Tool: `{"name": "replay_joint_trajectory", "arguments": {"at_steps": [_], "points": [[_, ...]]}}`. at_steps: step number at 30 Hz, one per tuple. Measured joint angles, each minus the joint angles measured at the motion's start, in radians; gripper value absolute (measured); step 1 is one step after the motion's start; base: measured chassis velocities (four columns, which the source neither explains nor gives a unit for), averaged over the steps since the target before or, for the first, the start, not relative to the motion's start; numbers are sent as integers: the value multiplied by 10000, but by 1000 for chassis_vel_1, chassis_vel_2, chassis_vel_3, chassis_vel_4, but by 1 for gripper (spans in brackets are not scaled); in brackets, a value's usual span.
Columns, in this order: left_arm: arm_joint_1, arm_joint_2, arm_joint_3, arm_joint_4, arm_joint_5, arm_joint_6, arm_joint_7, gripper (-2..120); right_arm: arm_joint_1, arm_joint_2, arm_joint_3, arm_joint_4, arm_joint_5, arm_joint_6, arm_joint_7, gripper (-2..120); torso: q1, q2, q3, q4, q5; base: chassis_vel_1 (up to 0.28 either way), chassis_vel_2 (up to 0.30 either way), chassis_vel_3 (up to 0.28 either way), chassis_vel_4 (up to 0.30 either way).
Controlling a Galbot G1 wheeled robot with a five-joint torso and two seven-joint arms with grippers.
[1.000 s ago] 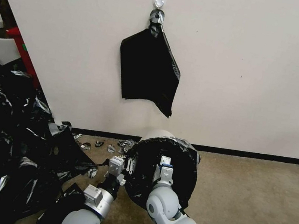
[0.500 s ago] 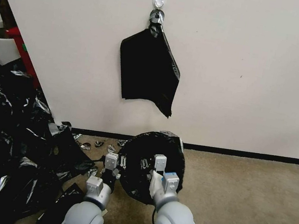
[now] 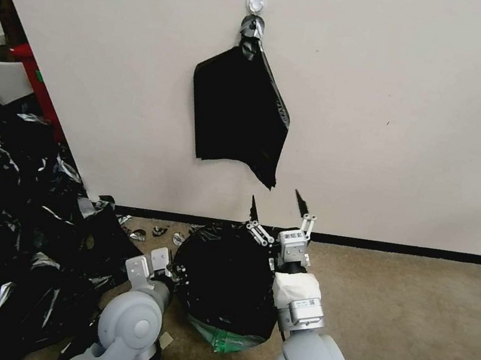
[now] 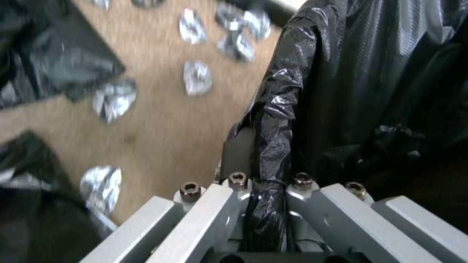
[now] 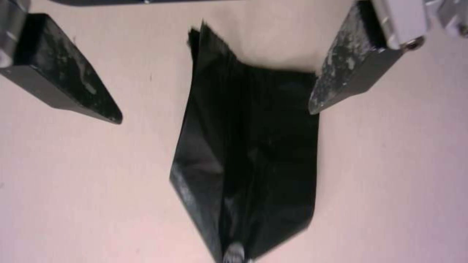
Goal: Place a trash bag onto the trash bin.
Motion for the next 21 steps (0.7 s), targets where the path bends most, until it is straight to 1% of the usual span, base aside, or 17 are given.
{"name": "replay_joint_trajectory", "arguments": {"at_steps": [1, 2, 3, 4, 5, 9, 10, 12, 14, 15, 17, 18, 19, 20, 21], "points": [[10, -28, -11, 10, -29, 104, -39, 4, -3, 6, -22, -66, 43, -10, 12, 100, 0, 0, 0, -1, 0, 0, 0, 0, 0], [20, -51, -15, 31, -25, 108, -42, 9, 1, 10, -28, -103, 85, -18, 21, 100, 0, 0, 0, -1, 0, 0, 0, 0, 0], [27, -62, -23, 47, -27, 108, -42, 11, 8, 13, -31, -130, 119, -26, 26, 100, 0, 1, -1, 0, 1, 0, 0, 0, 0], [41, -76, -41, 52, -43, 107, -38, 17, 30, 15, -32, -179, 182, -38, 36, 100, 0, 0, 0, 1, 1, 0, 0, 0, 0], [41, -76, -41, 52, -43, 107, -38, 17, 30, 15, -32, -179, 182, -38, 36, 100, 0, 0, 0, 1, 1, 0, 0, 0, 0], [140, -70, -108, -23, 62, -78, 116, 33, 49, -22, -48, -273, 328, -59, 52, 100, 0, 0, -1, -1, 0, 0, 0, 0, 0], [140, -70, -108, -23, 62, -78, 116, 33, 49, -22, -48, -273, 328, -59, 52, 100, 0, 0, -1, -1, 0, 0, 0, 0, 0], [330, -23, -184, -193, 551, -313, 350, 43, 41, -35, -44, -328, 375, -59, 76, 100, 0, 0, 0, 0, 1, 0, 0, 0, 0], [672, 58, -222, -502, 1421, -747, 875, 52, 50, -30, 10, -419, 459, 22, 212, 100, 0, 0, 0, 0, 0, 0, 0, 0, 0], [672, 58, -222, -502, 1421, -747, 875, 52, 50, -30, 10, -419, 459, 22, 212, 100, 0, 0, 0, 0, 0, 0, 0, 0, 0], [1036, 169, -269, -869, 2667, -1272, 1573, 62, 117, 65, 189, -577, 617, 124, 735, 100, -1, 1, -1, 1, 3, 0, 0, 0, 0], [1188, 220, -308, -893, 3605, -1817, 2087, 66, 177, 155, 379, -685, 738, 164, 1028, 100, 0, 0, 0, 0, 3, 0, 0, 0, 0], [1285, 258, -389, -771, 4562, -2645, 2671, 71, 256, 237, 649, -829, 936, 333, 1254, 100, 0, 0, -1, 1, 2, 0, 0, 0, 0], [1285, 258, -389, -771, 4562, -2645, 2671, 71, 256, 237, 649, -829, 936, 333, 1254, 100, 0, 0, -1, 1, 2, 0, 0, 0, 0], [1313, 295, -536, -467, 5612, -3769, 3379, 75, 326, 322, 980, -953, 1087, 535, 1352, 100, 1, 0, -1, 1, 3, 0, 0, 0, 0]]}}
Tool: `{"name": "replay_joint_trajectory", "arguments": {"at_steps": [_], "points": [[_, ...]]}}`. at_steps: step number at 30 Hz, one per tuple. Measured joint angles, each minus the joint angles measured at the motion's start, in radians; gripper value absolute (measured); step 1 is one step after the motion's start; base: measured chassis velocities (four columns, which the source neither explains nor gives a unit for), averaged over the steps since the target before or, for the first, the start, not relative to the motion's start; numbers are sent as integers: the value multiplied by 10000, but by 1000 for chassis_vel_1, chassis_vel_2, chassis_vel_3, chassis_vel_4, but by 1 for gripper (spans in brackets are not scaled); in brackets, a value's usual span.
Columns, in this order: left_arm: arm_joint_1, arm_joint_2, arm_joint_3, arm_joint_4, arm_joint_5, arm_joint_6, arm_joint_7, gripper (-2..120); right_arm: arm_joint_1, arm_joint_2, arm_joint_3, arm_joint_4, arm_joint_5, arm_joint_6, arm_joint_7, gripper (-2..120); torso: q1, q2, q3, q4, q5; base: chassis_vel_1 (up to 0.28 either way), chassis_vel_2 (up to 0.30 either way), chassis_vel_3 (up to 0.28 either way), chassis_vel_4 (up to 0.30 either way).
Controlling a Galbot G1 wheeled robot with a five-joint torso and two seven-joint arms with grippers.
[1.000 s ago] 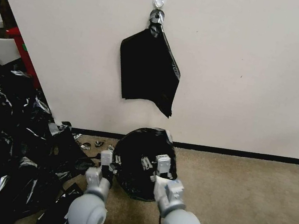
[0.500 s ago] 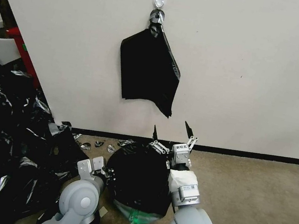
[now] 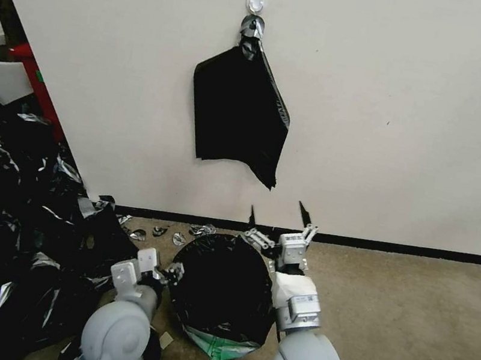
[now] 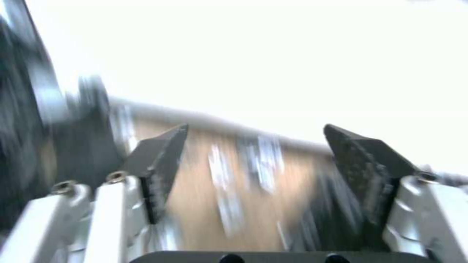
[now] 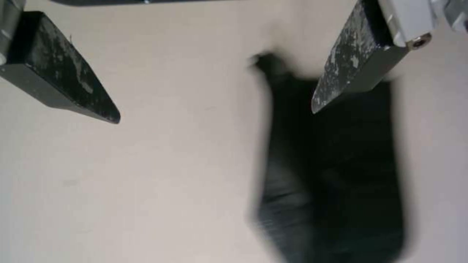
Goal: Place a trash bag onto the trash bin.
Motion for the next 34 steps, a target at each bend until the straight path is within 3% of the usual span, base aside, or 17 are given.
{"name": "replay_joint_trajectory", "arguments": {"at_steps": [2, 3, 4, 5, 6, 7, 8, 10, 34], "points": [[-158, 38, -519, 685, 1369, -2130, 1495, 84, -30, 50, 482, -33, 196, 195, -122, 100, -1, 0, 1, 1, -5, 0, 0, 0, 0], [-158, 38, -519, 685, 1369, -2130, 1495, 84, -30, 50, 482, -33, 196, 195, -122, 100, -1, 0, 1, 1, -5, 0, 0, 0, 0], [-333, 64, -788, 965, 1657, -2985, 2174, 87, -93, 63, 649, -6, 286, 287, -236, 100, -1, 0, 1, 0, -5, 0, 0, 0, 0], [-720, 132, -1178, 1360, 1751, -4132, 3265, 93, -210, 93, 900, 43, 381, 520, -451, 100, -1, 0, 1, -1, -4, 0, 0, 0, 0], [-1053, 207, -1429, 1545, 1530, -4700, 3980, 98, -332, 143, 1150, 75, 354, 701, -656, 100, -1, 0, 1, -3, -6, 0, 0, 0, 0], [-1053, 207, -1429, 1545, 1530, -4700, 3980, 98, -332, 143, 1150, 75, 354, 701, -656, 100, -1, 0, 1, -3, -6, 0, 0, 0, 0], [-1365, 290, -1633, 1649, 1144, -4944, 4476, 99, -434, 212, 1396, 117, 274, 799, -838, 100, 0, 0, 0, -3, -1, 0, 0, 0, 0], [-1728, 404, -1804, 1741, 563, -5026, 4879, 100, -554, 326, 1724, 217, 126, 829, -1057, 100, 0, 0, 0, -6, -2, 0, 0, 0, 0], [-1779, 422, -1788, 1750, 304, -4844, 4796, 100, -574, 344, 1732, 255, 64, 798, -1123, 100, 0, 0, 1, -2, -2, 0, 0, 0, 0]]}}
